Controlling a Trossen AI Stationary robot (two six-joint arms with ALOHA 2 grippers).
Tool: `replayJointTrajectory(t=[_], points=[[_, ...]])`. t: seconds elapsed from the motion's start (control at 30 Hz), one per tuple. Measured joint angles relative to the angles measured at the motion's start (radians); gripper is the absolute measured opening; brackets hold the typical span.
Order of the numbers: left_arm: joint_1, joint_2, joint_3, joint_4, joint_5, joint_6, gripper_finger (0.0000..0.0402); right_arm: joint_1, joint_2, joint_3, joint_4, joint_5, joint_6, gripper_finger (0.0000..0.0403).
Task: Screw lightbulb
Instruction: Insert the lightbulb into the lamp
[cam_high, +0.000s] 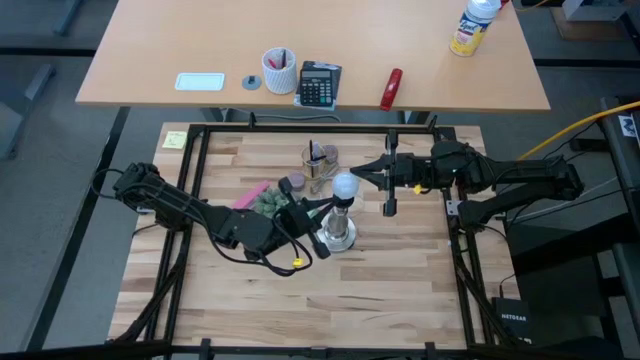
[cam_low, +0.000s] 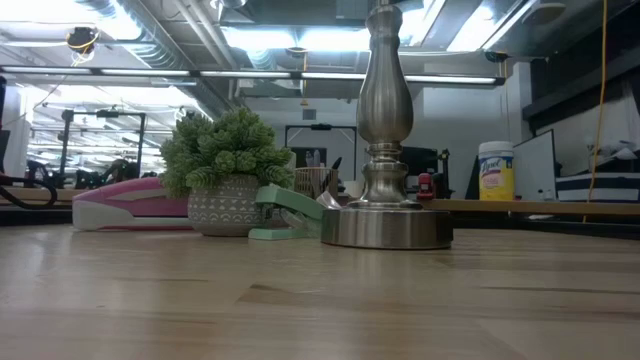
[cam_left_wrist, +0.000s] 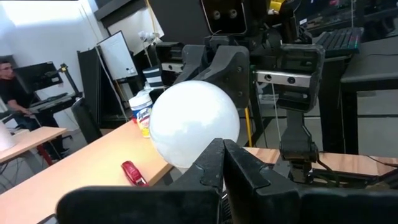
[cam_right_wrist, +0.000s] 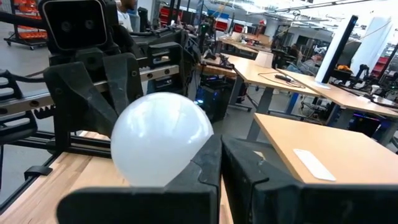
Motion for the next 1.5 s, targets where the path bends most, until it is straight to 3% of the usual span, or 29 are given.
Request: replayJointTrajectory(t=[1.27, 1.5], points=[[-0.002, 0.000, 0.000, -0.002, -0.105, -0.004, 0.0001, 0.001, -0.024, 0.000, -0.080, -0.121, 0.057, 0.0017], [0.001, -0.001, 0.000, 0.001, -0.163, -0.004, 0.0001, 0.004, -0.024, 0.000, -0.083, -0.221, 0.081, 0.0017]])
